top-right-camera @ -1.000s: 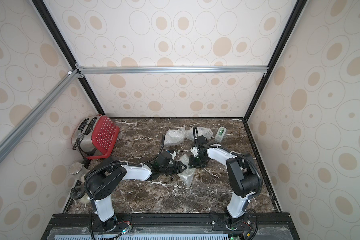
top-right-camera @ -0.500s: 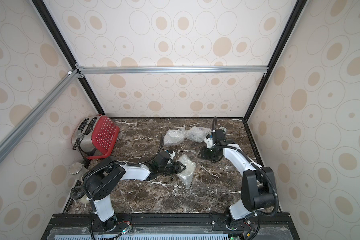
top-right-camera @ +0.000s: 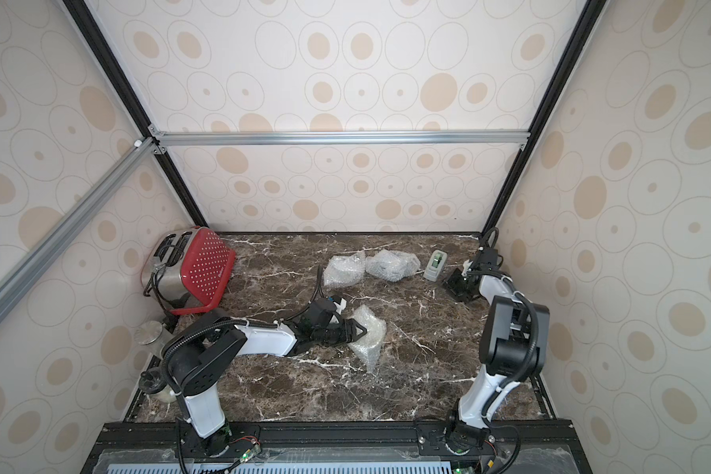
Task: Wrap bowls in bubble wrap
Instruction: Wrap the bowl in bubble wrap.
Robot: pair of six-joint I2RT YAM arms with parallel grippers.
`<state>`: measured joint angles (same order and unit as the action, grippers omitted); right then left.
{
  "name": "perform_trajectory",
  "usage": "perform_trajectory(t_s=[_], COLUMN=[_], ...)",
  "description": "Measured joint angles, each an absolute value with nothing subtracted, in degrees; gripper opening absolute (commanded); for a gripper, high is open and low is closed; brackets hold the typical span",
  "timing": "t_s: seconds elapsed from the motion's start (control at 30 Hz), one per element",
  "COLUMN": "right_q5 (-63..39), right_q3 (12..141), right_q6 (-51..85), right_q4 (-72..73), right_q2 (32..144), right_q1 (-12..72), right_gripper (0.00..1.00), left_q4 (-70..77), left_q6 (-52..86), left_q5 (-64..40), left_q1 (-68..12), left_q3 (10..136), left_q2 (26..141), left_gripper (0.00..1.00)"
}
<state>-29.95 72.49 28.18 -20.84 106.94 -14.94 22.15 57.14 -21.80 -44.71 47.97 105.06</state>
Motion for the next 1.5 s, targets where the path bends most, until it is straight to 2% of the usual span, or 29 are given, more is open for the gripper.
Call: perform_trajectory(t_s=[0.3, 0.4, 0.5, 0.63, 0.7, 0.9, 0.97, 1.03, 1.23, 1.5], right_q5=[-32.9, -33.1, -33.4, -34.4, -35.2, -34.9, -34.7, -33.4, -29.0, -28.5], right_q3=[87.5, 91.1, 91.5, 84.0, 79.7, 71.5, 69.5, 67.6, 65.8, 65.8], right_q6=[30.2, 30.2, 30.2, 29.1, 26.7, 16.6, 13.8, 11.6, 8.5, 6.4], right_q4=[-18.0, -18.5, -18.6, -19.3, -22.6, -30.8, -32.9, -34.9, -38.6, -40.1], right_q2=[119.9, 122.3, 123.0, 117.9, 112.2, 91.6, 88.4, 88.6, 97.1, 97.7], right_q1=[-14.7, -14.7, -14.6, -13.5, -11.3, 2.3, 6.6, 10.0, 16.8, 19.2], right_gripper=[0.39, 0.35, 0.36, 0.43, 0.5, 0.61, 0.62, 0.68, 0.69, 0.68], left_q4=[22.2, 22.2, 22.2, 22.2, 22.2, 22.2, 22.2, 22.2, 22.1, 22.1], left_q6=[57.1, 57.1, 57.1, 57.1, 57.2, 57.1, 57.0, 56.9, 56.2, 56.1], left_q5=[-22.1, -22.3, -22.6, -22.7, -22.7, -22.9, -23.0, -23.2, -23.5, -23.5], left_q1=[-44.6, -44.6, -44.5, -44.4, -44.4, -44.3, -44.2, -44.2, -44.1, -44.0], left_q3=[48.0, 48.2, 48.3, 48.4, 48.4, 48.5, 48.7, 48.9, 49.0, 49.0], left_q2=[105.1, 105.3, 105.4, 105.4, 105.4, 105.5, 105.7, 105.9, 105.9, 105.9], left_gripper=[0.65, 0.65, 0.65, 0.65, 0.65, 0.65, 0.65, 0.65, 0.65, 0.66])
